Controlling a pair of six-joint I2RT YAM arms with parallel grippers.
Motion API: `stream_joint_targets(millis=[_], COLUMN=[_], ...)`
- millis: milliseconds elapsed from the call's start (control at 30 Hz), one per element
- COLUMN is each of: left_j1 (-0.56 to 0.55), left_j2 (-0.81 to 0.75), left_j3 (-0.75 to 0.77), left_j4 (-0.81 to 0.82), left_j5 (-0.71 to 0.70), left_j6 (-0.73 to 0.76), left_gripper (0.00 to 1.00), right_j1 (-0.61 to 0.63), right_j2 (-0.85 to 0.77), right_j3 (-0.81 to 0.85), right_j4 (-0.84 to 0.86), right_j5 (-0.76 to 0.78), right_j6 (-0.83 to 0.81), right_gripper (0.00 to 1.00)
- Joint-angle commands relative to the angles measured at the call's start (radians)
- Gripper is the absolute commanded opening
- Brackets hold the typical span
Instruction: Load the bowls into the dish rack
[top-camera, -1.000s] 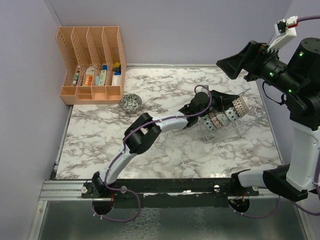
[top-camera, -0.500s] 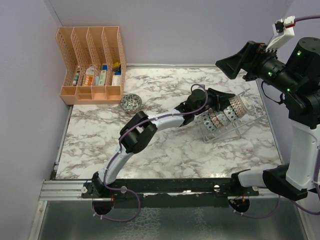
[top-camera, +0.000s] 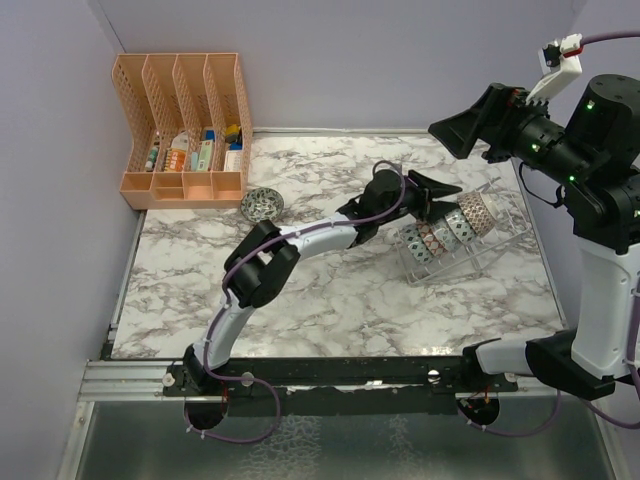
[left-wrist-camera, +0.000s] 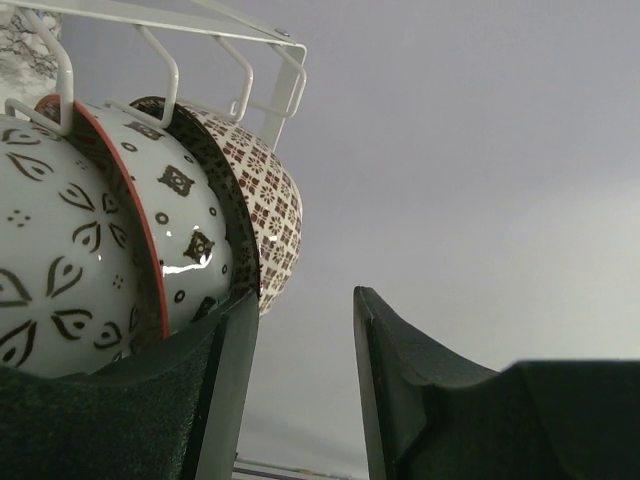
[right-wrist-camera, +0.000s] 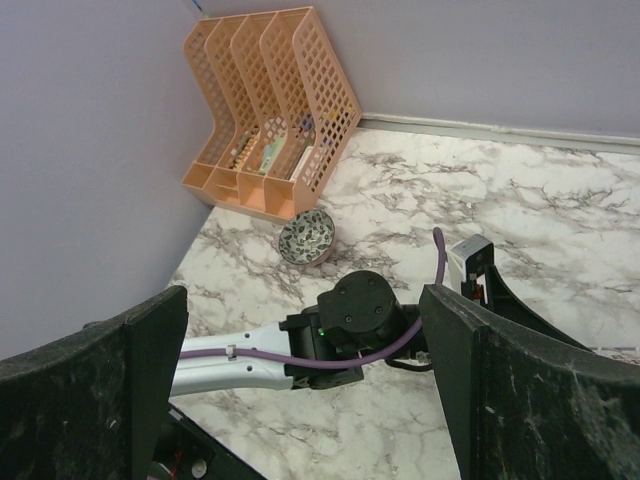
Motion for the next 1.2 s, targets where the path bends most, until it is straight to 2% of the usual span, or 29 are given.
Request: stream_joint_targets(millis=[0,133,167,367,500,633,733,867,1000,1167], left_j1=[0.010,0.023,0.034,0.071,0.132,0.227,0.287,0.322,0.325,0.335], left_j2=[-0.101,-0.151,-0.203,-0.323,-0.428,-0.522,-0.574,-0.579,-0.550,-0.447], left_j3=[-0.036,-0.094,-0.176,-0.317,-0.347,-0.345,-0.323,-0.287,-0.315,-0.347], left_j4=[-0.022,-0.042,-0.029,-0.061,-0.220,-0.471,-0.685,-0.895,-0.958,-0.928], left_j5=[0.039,0.045,0.039,0.021,-0.010,-0.064,-0.175,-0.447,-0.686,-0.832], left_j6=[0.061,0.094,0.110,0.196,0.378,0.653,0.898,1.202,1.430,1.612], left_gripper=[0.46,0.48,0.49,0.51,0.52,0.57,0.57,0.56,0.56,0.56], right_j1=[-0.007,-0.007,-0.007,-0.007,-0.007,-0.007,-0.007,-0.007,-0.007,-0.007], right_j2=[-0.023,-0.029,-0.031,-0.043,-0.030,-0.025,-0.032,-0.030,-0.021,0.016], right_j3=[-0.008,-0.010,-0.016,-0.028,0.007,0.014,-0.002,-0.011,-0.007,0.044], right_j4=[0.038,0.043,0.048,0.061,0.053,0.055,0.067,0.072,0.078,0.057], right_j5=[-0.019,-0.031,-0.050,-0.069,-0.086,-0.122,-0.145,-0.183,-0.215,-0.235], right_j6=[0.003,0.004,0.007,0.006,-0.001,0.006,0.006,0.000,-0.003,-0.016], right_gripper=[0.99,0.99,0.99,0.99,0.99,0.99,0.99,0.99,0.99,0.99])
